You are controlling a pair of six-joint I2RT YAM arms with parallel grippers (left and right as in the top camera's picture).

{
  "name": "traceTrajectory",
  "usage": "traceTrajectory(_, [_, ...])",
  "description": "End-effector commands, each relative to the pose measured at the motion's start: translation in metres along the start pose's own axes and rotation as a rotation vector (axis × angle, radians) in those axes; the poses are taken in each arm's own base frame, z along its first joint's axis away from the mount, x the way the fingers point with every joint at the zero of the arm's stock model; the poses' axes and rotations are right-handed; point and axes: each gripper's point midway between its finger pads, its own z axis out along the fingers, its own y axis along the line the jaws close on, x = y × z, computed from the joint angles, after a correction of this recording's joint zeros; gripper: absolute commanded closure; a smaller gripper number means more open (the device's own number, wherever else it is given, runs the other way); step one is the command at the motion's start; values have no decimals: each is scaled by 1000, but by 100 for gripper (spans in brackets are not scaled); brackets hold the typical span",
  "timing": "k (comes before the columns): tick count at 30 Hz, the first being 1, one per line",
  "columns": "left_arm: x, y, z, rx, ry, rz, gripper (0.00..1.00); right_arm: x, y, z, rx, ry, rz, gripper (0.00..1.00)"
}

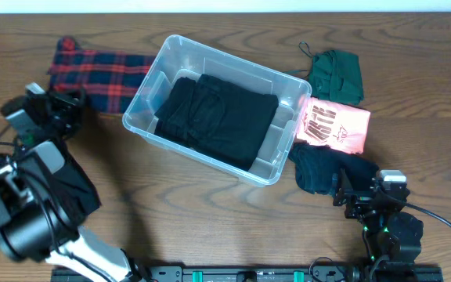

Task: Pack container
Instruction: 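Grasp the red plaid shirt with the left gripper, then lift the plaid shirt and lower it into the bin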

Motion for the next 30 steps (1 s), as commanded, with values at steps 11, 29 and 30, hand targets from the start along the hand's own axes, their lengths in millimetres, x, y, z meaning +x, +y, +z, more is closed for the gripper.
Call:
traceTrajectory(11, [-4,-100,-55,155,-29,137,94,1,1,0,-5,0,9,1])
traceTrajectory(29, [101,-291,-133,587,84,399,94,1,1,0,-6,0,10,1])
traceTrajectory(30, [117,-297,-131,607,124,404,94,1,1,0,-5,0,10,1])
